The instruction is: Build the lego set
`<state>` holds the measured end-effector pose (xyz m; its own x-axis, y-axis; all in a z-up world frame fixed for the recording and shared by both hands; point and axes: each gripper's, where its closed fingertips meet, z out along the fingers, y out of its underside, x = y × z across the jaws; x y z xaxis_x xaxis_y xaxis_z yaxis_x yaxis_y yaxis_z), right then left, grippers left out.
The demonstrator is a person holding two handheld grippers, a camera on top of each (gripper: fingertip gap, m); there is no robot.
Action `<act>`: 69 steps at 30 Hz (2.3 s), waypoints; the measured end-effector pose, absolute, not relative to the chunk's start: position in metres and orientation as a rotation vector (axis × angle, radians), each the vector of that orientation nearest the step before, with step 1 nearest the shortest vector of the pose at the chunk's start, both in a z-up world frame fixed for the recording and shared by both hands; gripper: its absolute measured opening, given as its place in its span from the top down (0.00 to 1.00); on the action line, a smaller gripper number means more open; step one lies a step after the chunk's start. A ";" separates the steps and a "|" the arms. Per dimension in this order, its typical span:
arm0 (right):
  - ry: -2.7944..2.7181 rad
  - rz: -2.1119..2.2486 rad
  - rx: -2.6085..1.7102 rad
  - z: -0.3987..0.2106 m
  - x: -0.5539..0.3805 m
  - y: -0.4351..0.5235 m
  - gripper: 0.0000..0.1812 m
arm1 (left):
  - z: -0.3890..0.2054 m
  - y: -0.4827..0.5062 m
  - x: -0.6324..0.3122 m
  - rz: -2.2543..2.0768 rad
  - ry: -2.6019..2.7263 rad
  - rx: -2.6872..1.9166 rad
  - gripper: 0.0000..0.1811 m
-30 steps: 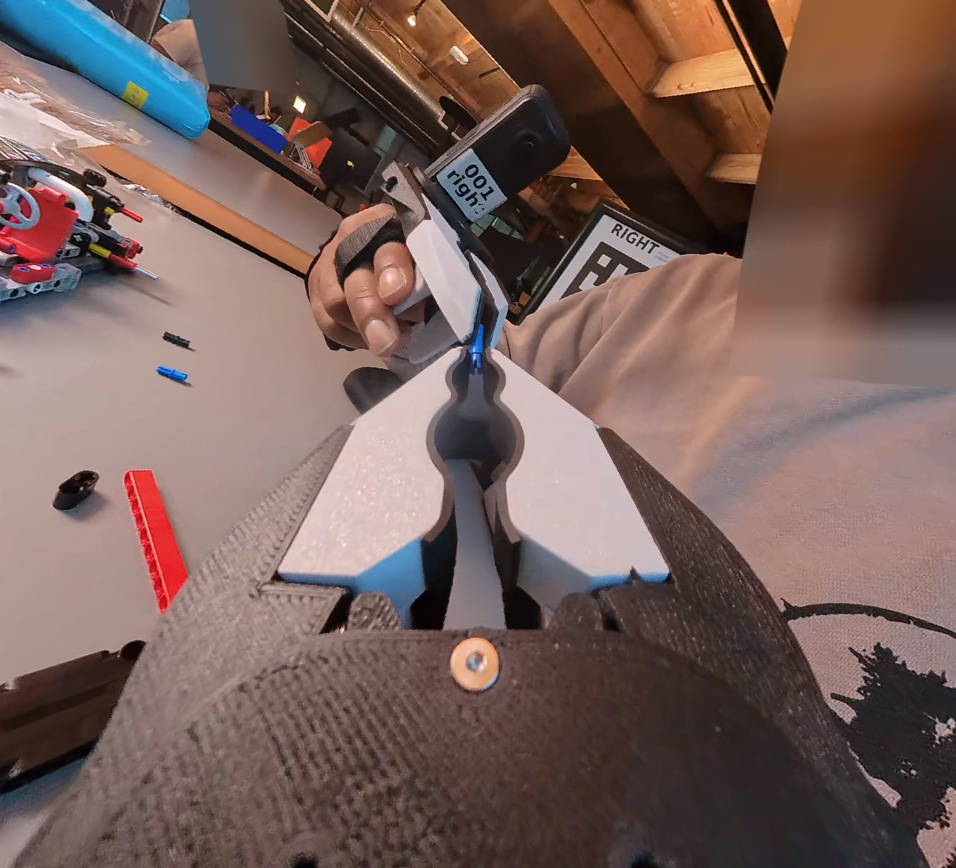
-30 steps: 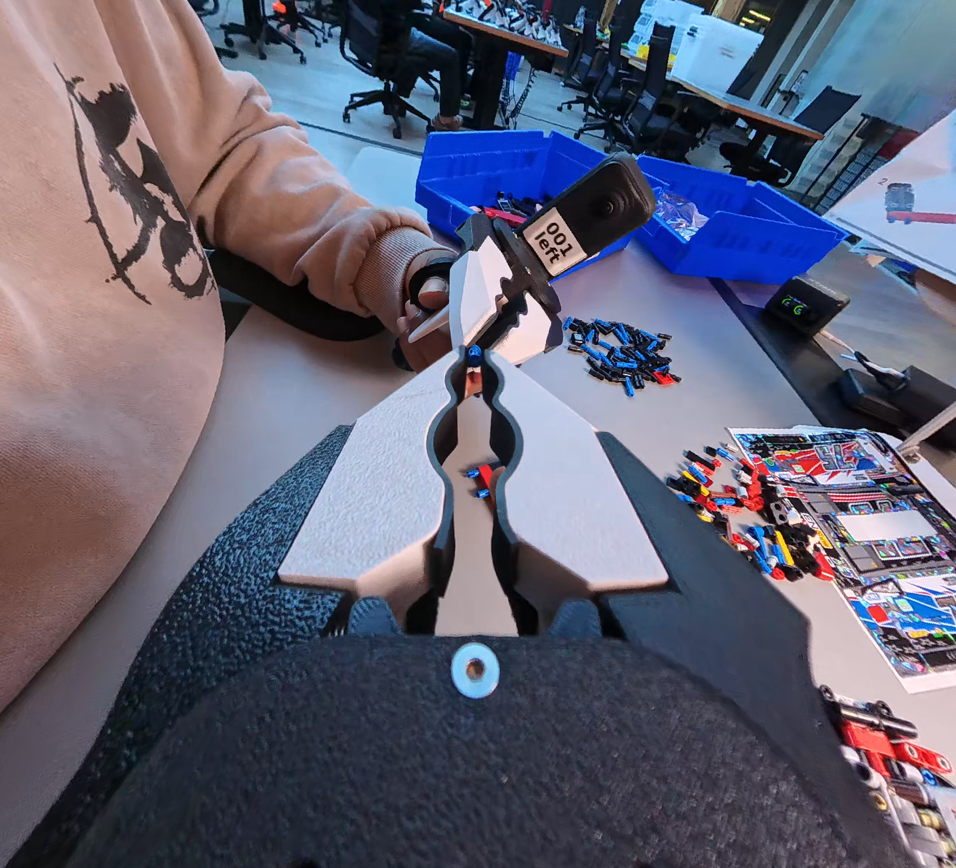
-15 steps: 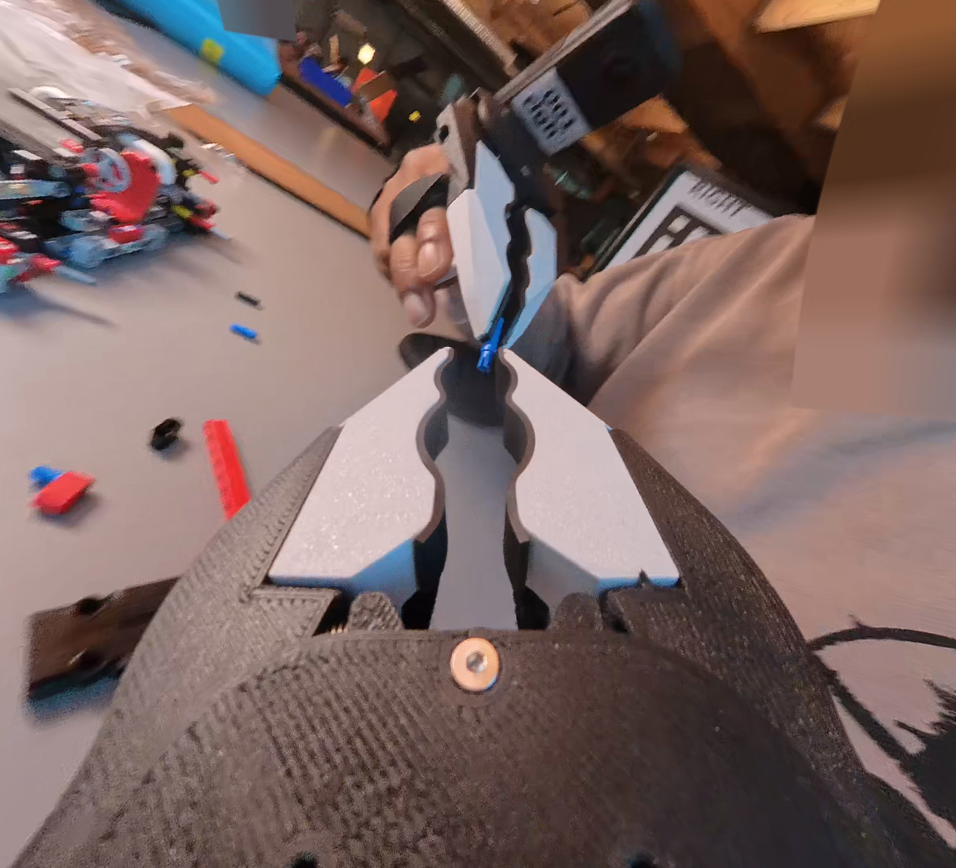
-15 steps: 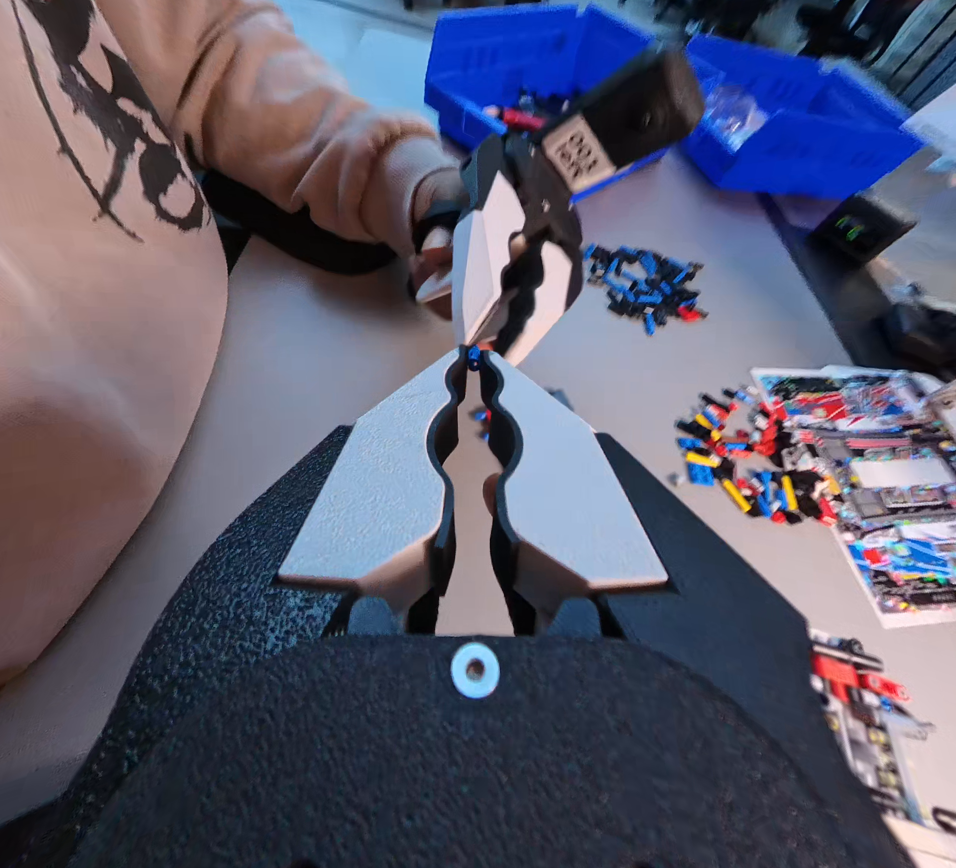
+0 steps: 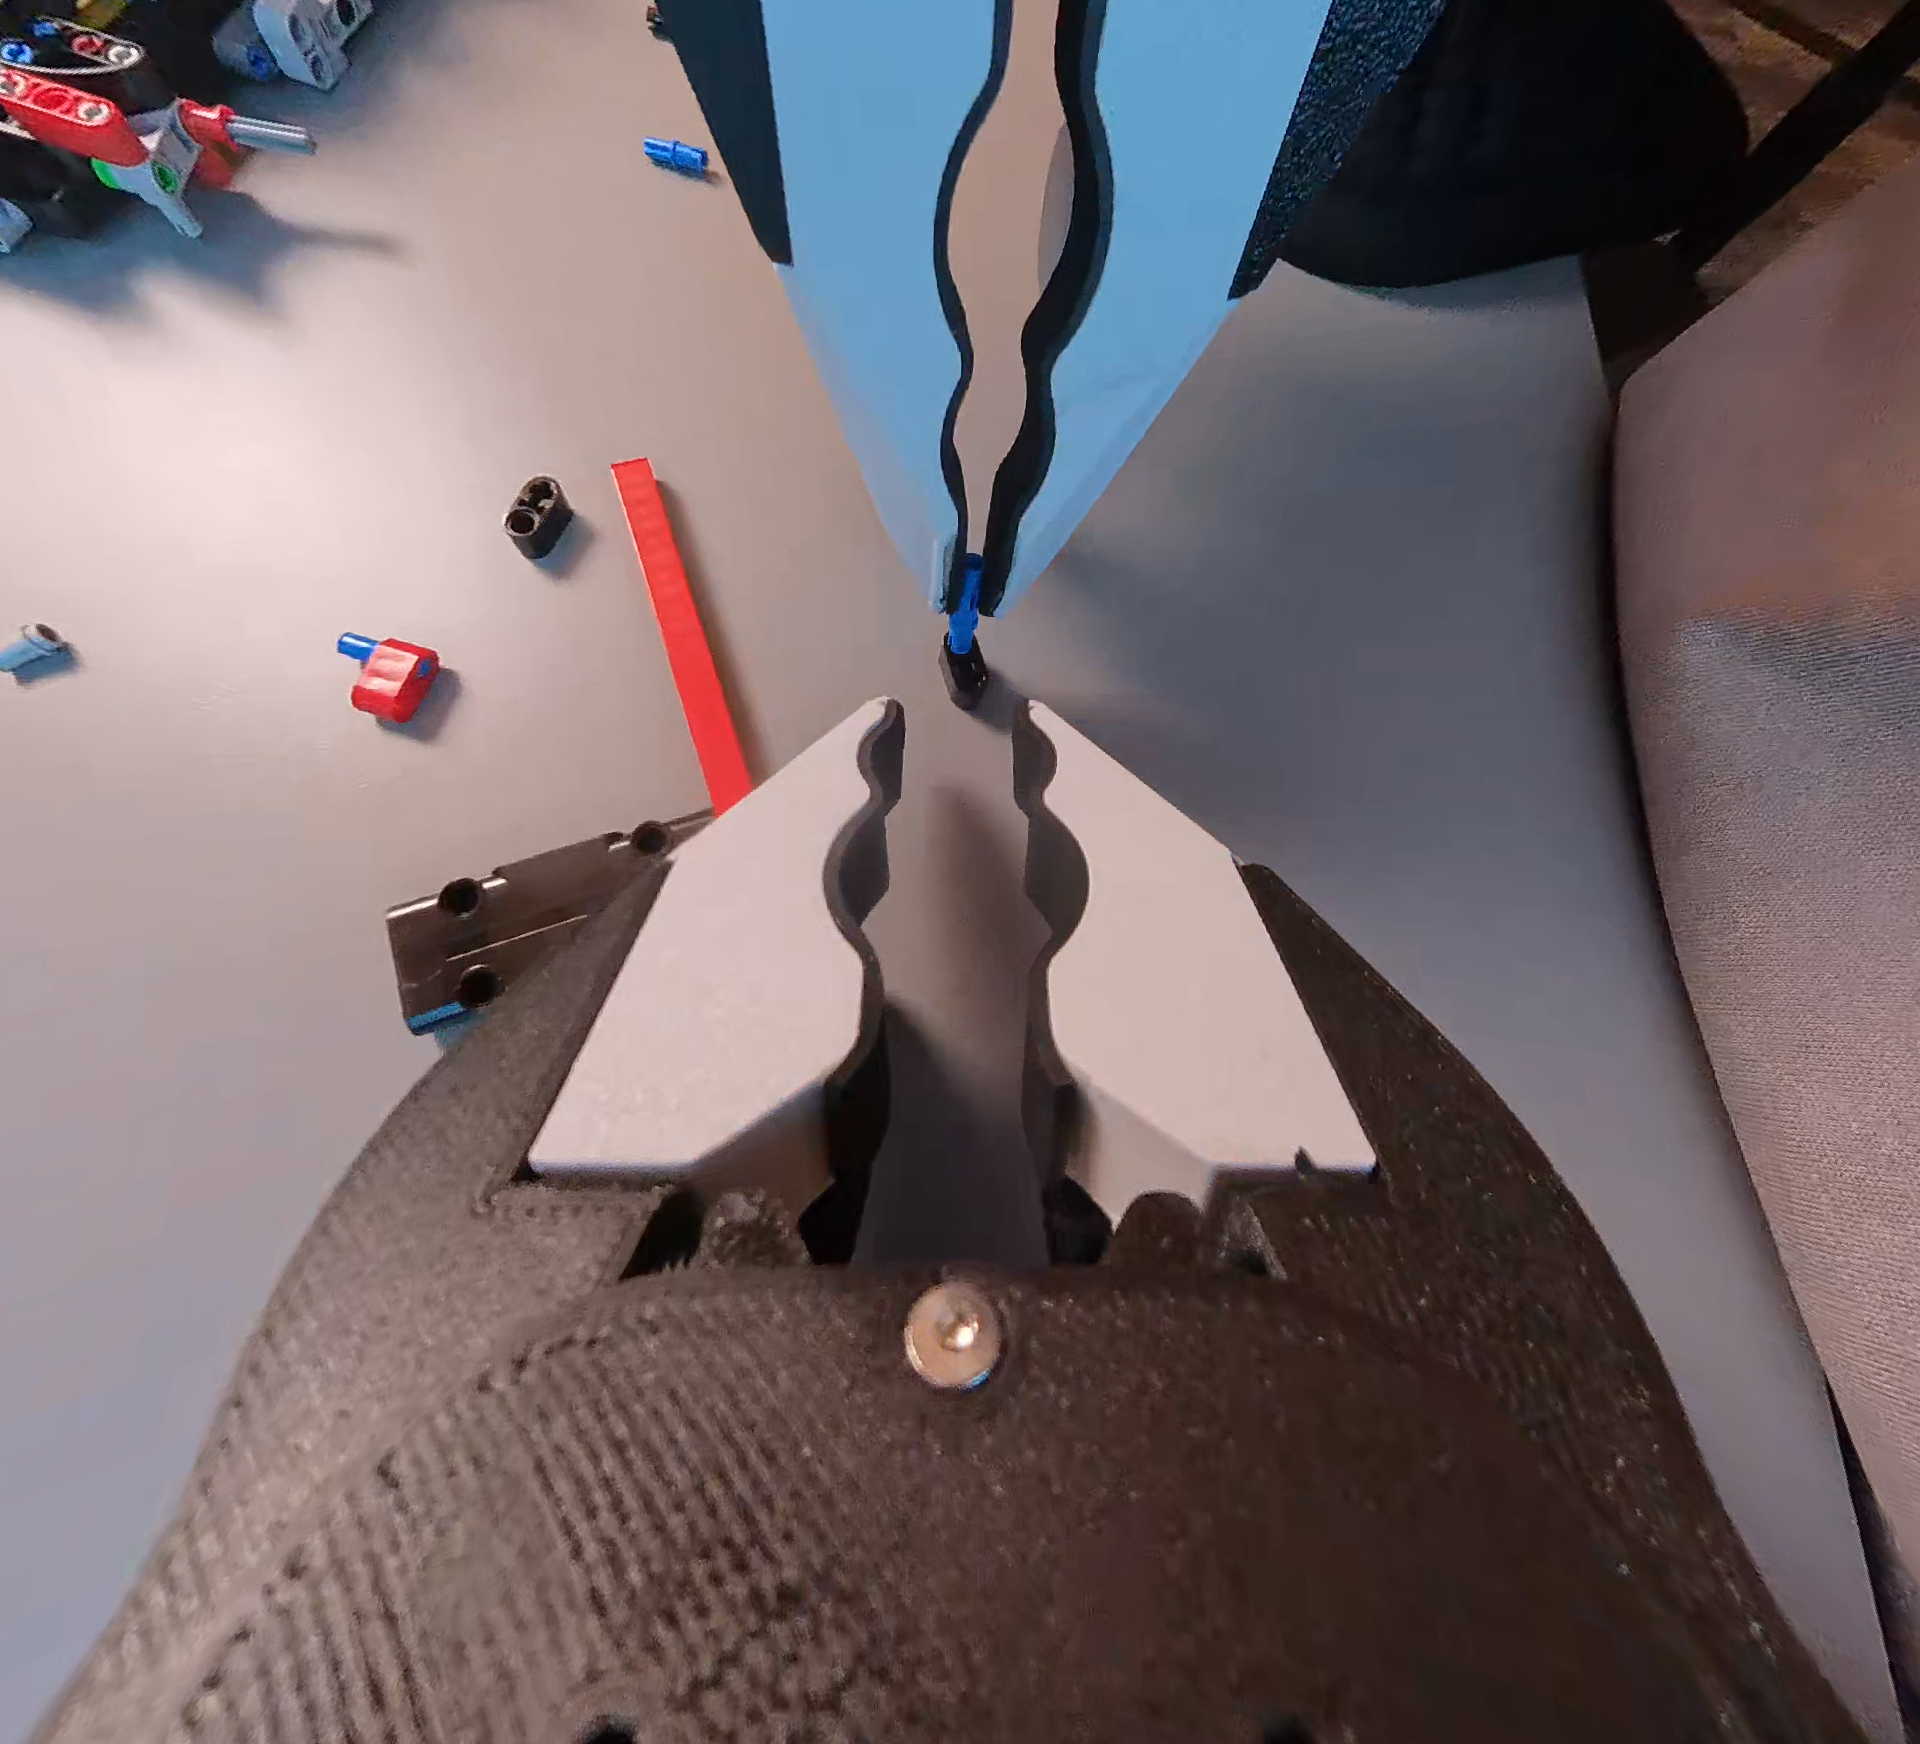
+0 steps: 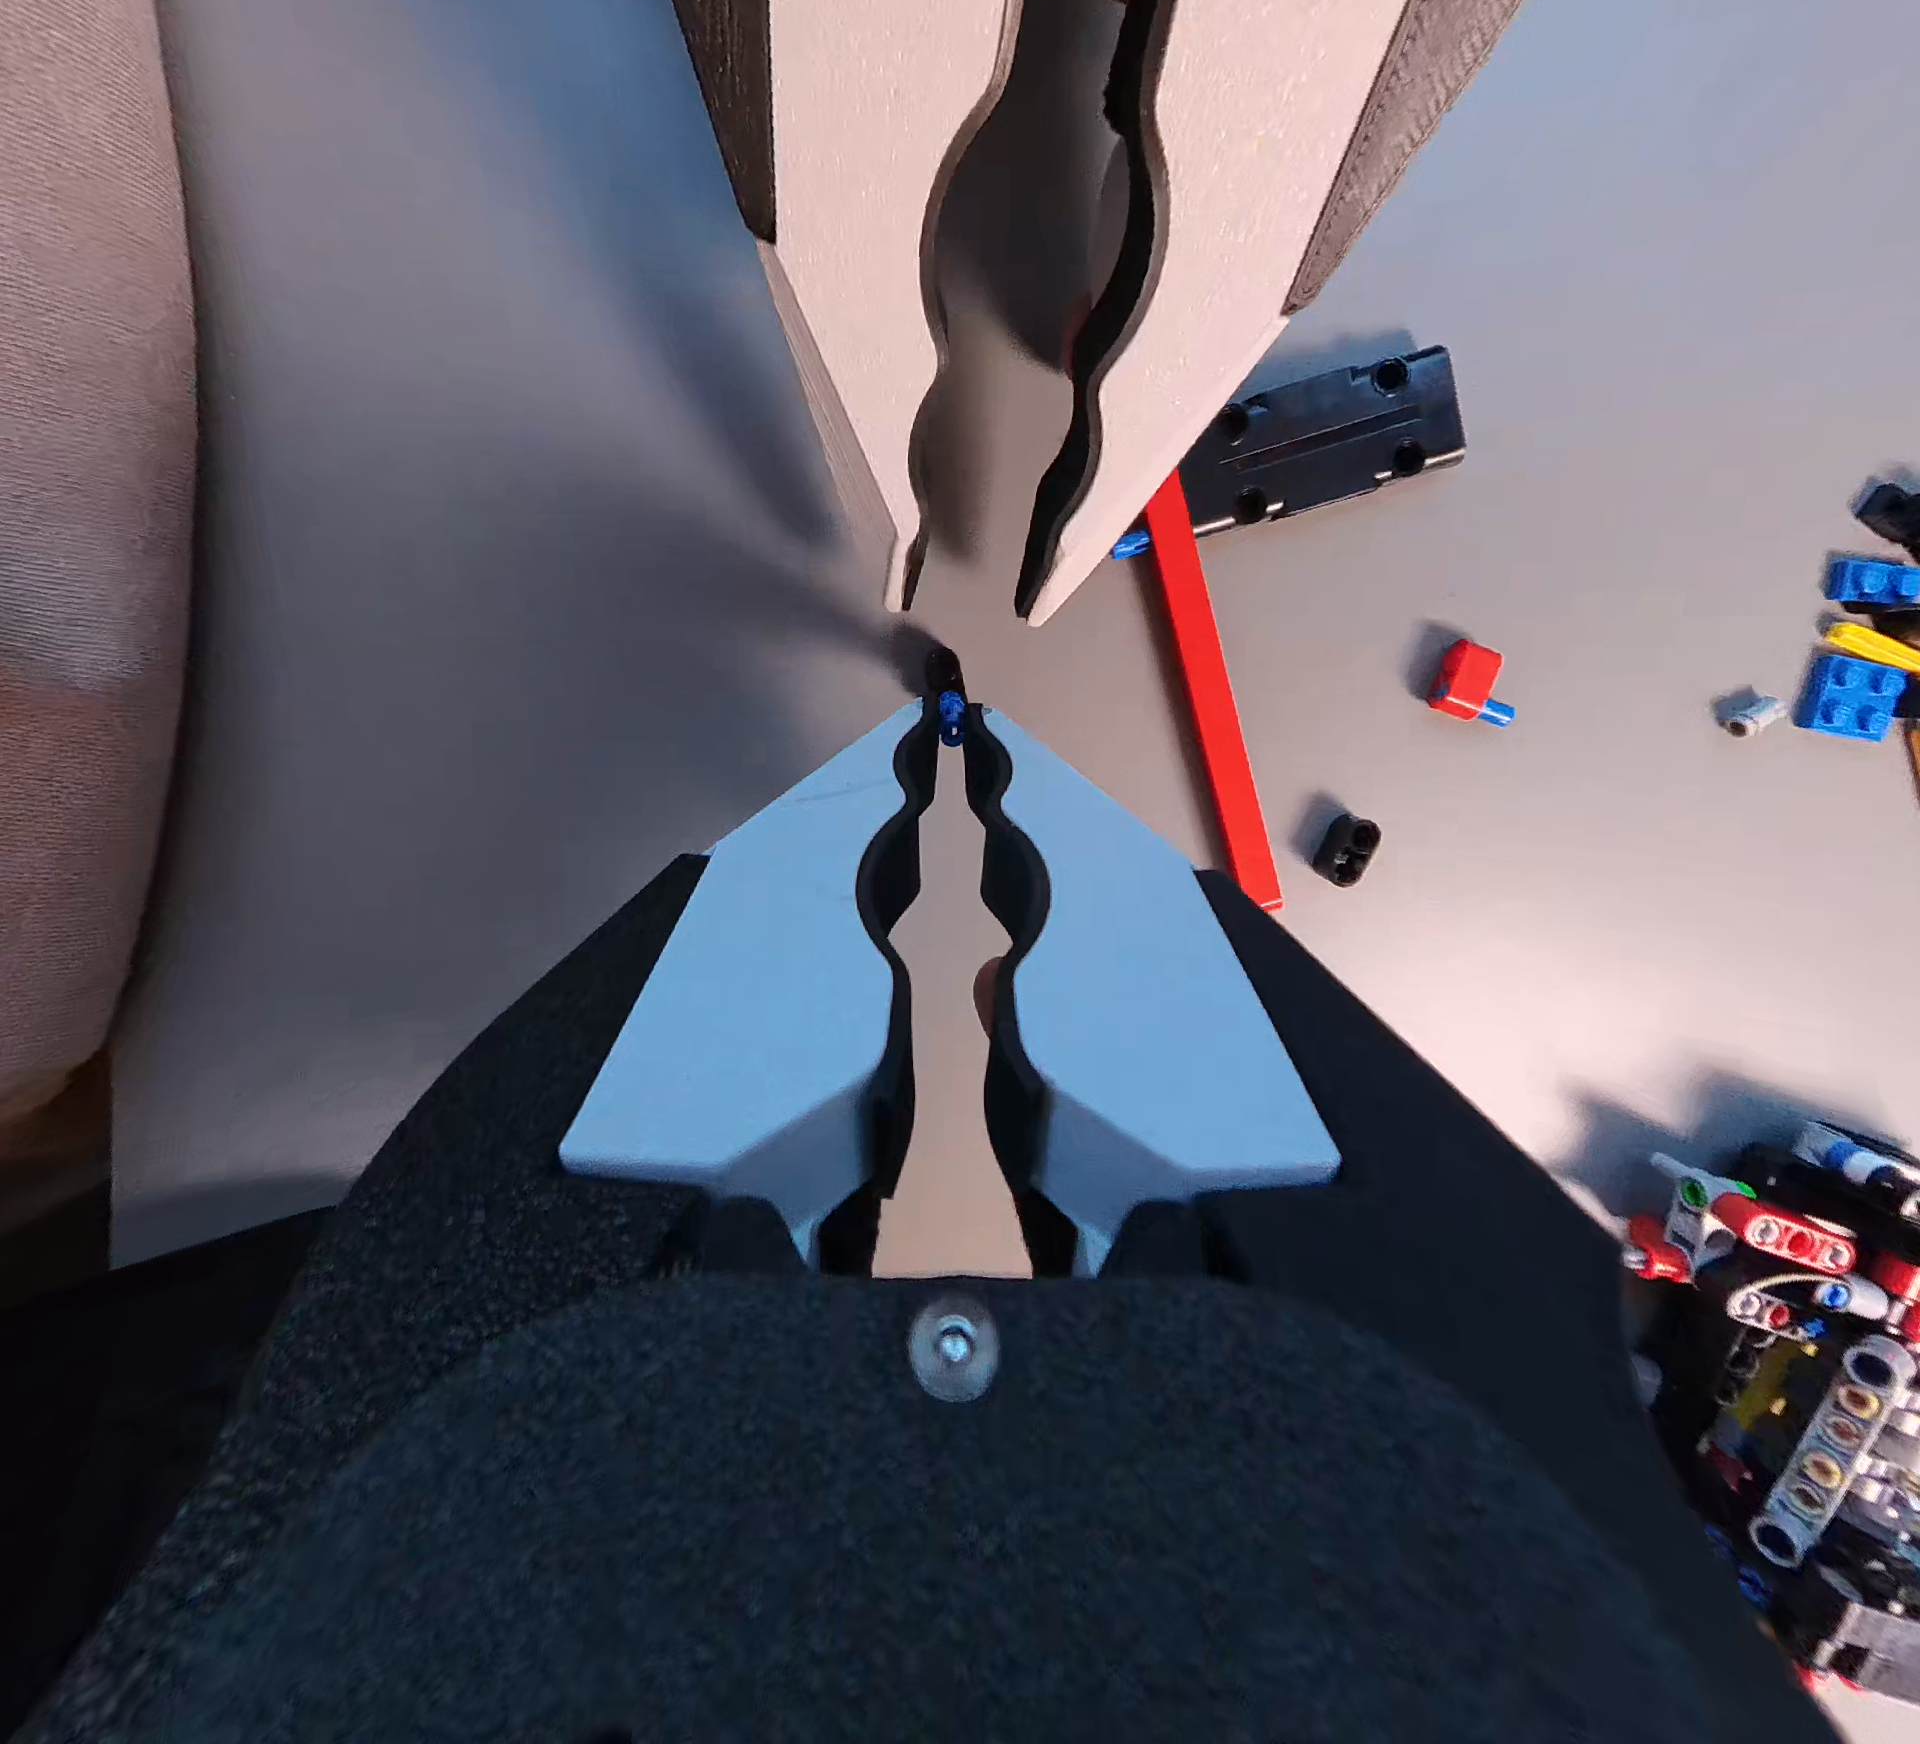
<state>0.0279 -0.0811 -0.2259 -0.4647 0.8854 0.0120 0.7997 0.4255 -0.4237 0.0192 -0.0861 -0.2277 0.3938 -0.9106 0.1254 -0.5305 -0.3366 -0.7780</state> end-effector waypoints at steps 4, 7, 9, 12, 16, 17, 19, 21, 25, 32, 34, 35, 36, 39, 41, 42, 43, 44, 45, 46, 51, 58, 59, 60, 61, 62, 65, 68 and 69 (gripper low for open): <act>-2.465 0.502 -1.480 -0.227 0.028 -0.081 0.99 | -0.229 -0.087 0.021 -0.740 1.235 -2.001 0.90; -2.480 0.458 -1.480 -0.227 0.028 -0.081 0.99 | -0.231 -0.087 0.022 -0.735 1.236 -2.005 0.91; -2.491 0.424 -1.489 -0.227 0.028 -0.081 0.99 | -0.230 -0.086 0.023 -0.744 1.225 -2.000 0.92; -2.502 0.385 -1.506 -0.227 0.028 -0.081 0.99 | -0.230 -0.085 0.025 -0.734 1.220 -1.985 0.92; -2.491 0.380 -1.542 -0.228 0.025 -0.081 0.99 | -0.230 -0.081 0.024 -0.694 1.204 -1.955 0.90; -2.487 0.381 -1.545 -0.228 0.024 -0.081 0.99 | -0.230 -0.081 0.024 -0.690 1.195 -1.948 0.90; -2.475 0.390 -1.554 -0.228 0.024 -0.081 0.99 | -0.228 -0.080 0.022 -0.669 1.184 -1.934 0.90; -2.464 0.386 -1.566 -0.228 0.023 -0.081 0.99 | -0.228 -0.080 0.021 -0.628 1.191 -1.921 0.90; -2.473 0.344 -1.588 -0.228 0.019 -0.082 0.99 | -0.236 -0.081 0.021 -0.511 1.248 -1.919 0.92; -2.484 0.337 -1.625 -0.228 0.016 -0.083 0.99 | -0.237 -0.084 0.022 -0.521 1.268 -1.911 0.97; -2.485 0.342 -1.631 -0.228 0.016 -0.083 0.99 | -0.236 -0.084 0.022 -0.529 1.265 -1.913 0.97; -2.488 0.346 -1.631 -0.228 0.015 -0.083 0.99 | -0.236 -0.084 0.022 -0.533 1.263 -1.914 0.98; -2.491 0.349 -1.633 -0.228 0.015 -0.084 0.99 | -0.236 -0.084 0.022 -0.537 1.261 -1.914 0.98; -2.491 0.359 -1.641 -0.229 0.014 -0.084 0.99 | -0.236 -0.084 0.021 -0.548 1.258 -1.919 0.98; -2.485 0.356 -1.644 -0.229 0.014 -0.084 0.99 | -0.236 -0.084 0.021 -0.544 1.259 -1.918 0.98; -2.482 0.355 -1.643 -0.229 0.014 -0.084 0.99 | -0.237 -0.084 0.021 -0.542 1.261 -1.917 0.98; -2.480 0.355 -1.646 -0.229 0.014 -0.084 0.99 | -0.237 -0.084 0.021 -0.544 1.262 -1.921 0.97; -2.477 0.356 -1.649 -0.229 0.014 -0.084 0.99 | -0.237 -0.084 0.021 -0.546 1.262 -1.922 0.97; -2.477 0.359 -1.649 -0.229 0.014 -0.084 0.99 | -0.237 -0.085 0.021 -0.546 1.263 -1.923 0.97; -2.477 0.358 -1.645 -0.230 0.014 -0.084 0.99 | -0.237 -0.085 0.021 -0.546 1.264 -1.922 0.97; -2.458 0.381 -1.657 -0.231 0.013 -0.084 0.99 | -0.237 -0.085 0.020 -0.514 1.284 -1.899 0.97; -2.464 0.361 -1.680 -0.240 0.016 -0.084 0.98 | -0.236 -0.086 0.020 -0.495 1.299 -1.874 0.97; -2.462 0.392 -1.681 -0.240 0.013 -0.086 0.99 | -0.237 -0.086 0.019 -0.493 1.300 -1.881 0.97; -2.469 0.395 -1.677 -0.240 0.013 -0.086 0.99 | -0.237 -0.086 0.019 -0.494 1.301 -1.881 0.97; -2.471 0.397 -1.681 -0.240 0.014 -0.086 0.99 | -0.237 -0.086 0.019 -0.491 1.303 -1.881 0.97; -2.470 0.401 -1.693 -0.240 0.014 -0.086 0.99 | -0.238 -0.086 0.019 -0.484 1.305 -1.878 0.97; -2.471 0.403 -1.707 -0.239 0.014 -0.086 0.99 | -0.238 -0.086 0.019 -0.491 1.303 -1.881 0.97; -2.433 0.398 -1.717 -0.239 0.014 -0.086 0.99 | -0.238 -0.086 0.019 -0.496 1.303 -1.884 0.97; -2.410 0.402 -1.711 -0.239 0.013 -0.086 0.99 | -0.238 -0.086 0.019 -0.496 1.303 -1.883 0.97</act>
